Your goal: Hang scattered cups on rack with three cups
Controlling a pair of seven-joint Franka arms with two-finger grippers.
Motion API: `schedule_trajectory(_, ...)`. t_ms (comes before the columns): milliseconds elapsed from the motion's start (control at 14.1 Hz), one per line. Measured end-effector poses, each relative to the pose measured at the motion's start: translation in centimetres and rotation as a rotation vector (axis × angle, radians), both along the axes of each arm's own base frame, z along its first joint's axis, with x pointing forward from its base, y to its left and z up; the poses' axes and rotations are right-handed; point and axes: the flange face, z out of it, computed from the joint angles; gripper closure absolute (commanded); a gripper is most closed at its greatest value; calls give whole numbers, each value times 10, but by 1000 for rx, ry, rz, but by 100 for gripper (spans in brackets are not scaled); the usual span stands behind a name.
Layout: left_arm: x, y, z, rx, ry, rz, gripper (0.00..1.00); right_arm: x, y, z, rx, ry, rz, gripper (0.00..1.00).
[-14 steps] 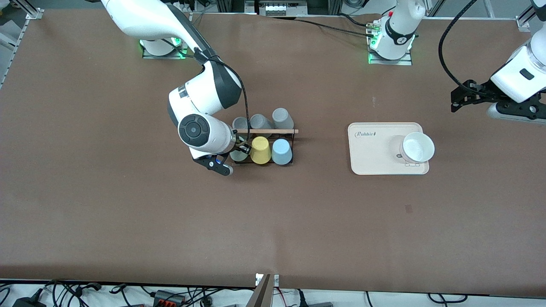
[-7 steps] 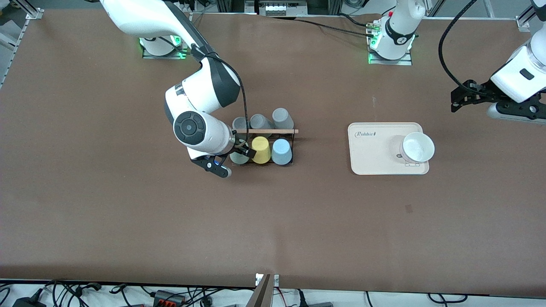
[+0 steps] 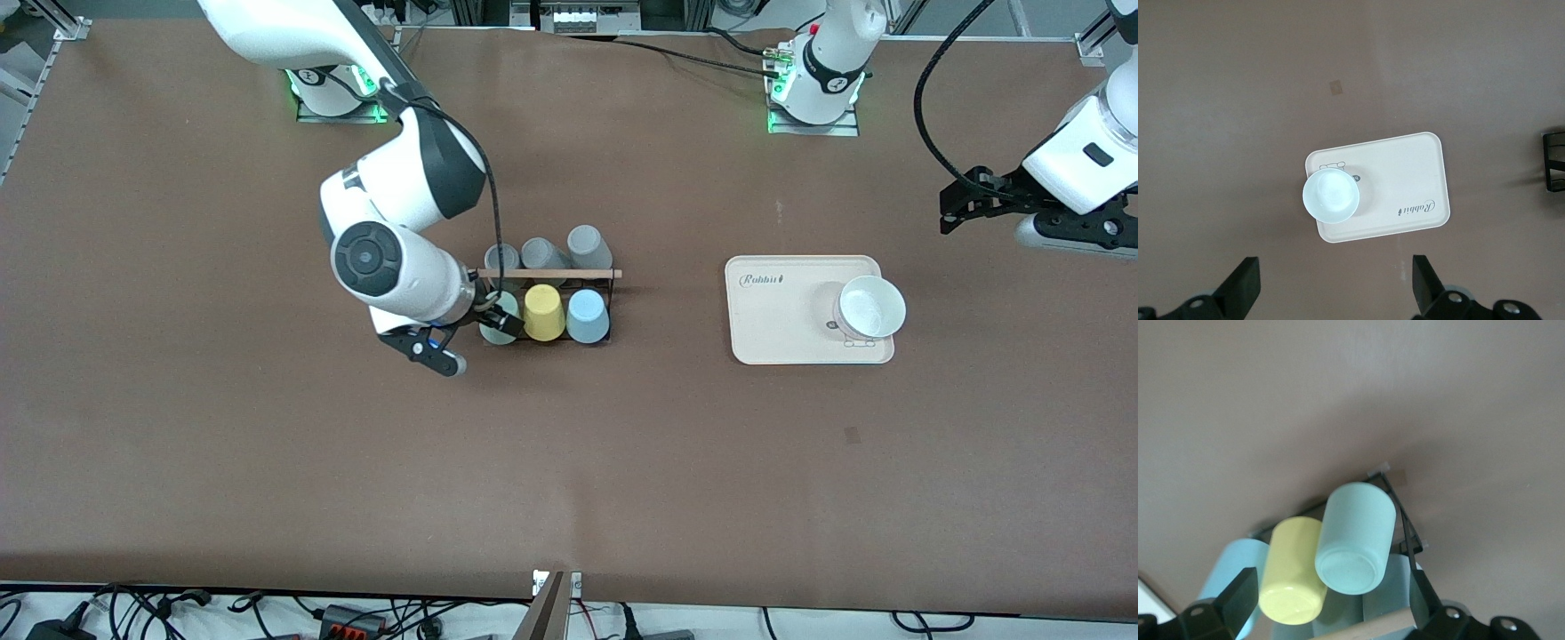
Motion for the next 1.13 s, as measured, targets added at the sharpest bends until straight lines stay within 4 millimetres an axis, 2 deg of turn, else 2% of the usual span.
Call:
schedule_trajectory(142,0,0,0,0,0,0,0,17,-37,22,14,-25,5,0)
schedule_trajectory(355,0,0,0,0,0,0,0,41,-113,46,4,-57,81,0)
schedule_trajectory(496,0,0,0,0,0,-1,0,48,-161,61,-30,-67,149,0)
schedule_trajectory(638,0,-1,0,0,0,-1,0,49,-195,78,-68,-71,212,0)
schedule_trajectory(993,0,-1,0,0,0,-1,0,45,-262,133,-140,-122,361,0)
schedule_trajectory(1135,0,-1,0,0,1,-1,0,44,-299,156,-147,-160,419,0)
